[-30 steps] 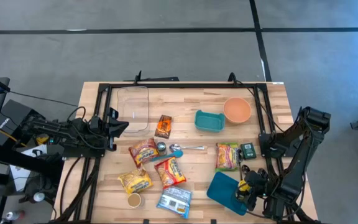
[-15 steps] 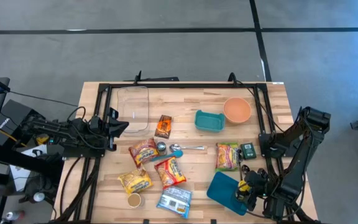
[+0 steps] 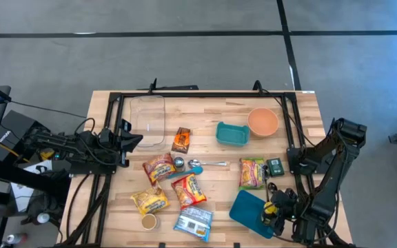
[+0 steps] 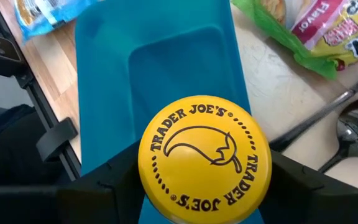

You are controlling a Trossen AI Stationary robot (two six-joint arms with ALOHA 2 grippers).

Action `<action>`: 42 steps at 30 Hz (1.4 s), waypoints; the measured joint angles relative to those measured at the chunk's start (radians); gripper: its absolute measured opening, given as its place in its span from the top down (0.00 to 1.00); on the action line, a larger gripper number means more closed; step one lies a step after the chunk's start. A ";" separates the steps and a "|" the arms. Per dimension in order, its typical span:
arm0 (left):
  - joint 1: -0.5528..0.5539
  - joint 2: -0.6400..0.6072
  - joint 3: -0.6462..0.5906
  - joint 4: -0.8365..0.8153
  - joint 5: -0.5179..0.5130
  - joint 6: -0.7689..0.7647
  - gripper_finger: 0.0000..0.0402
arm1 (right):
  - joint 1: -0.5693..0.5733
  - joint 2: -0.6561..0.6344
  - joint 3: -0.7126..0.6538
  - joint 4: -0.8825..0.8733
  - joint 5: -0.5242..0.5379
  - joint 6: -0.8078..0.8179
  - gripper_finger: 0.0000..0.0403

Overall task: Pick & Place Food Item
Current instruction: Put the yellow seasoning bottle into the blue bin

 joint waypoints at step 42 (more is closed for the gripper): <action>0.000 0.000 0.000 0.000 -0.017 0.000 0.97 | 0.000 0.000 0.000 -0.013 -0.008 -0.069 0.33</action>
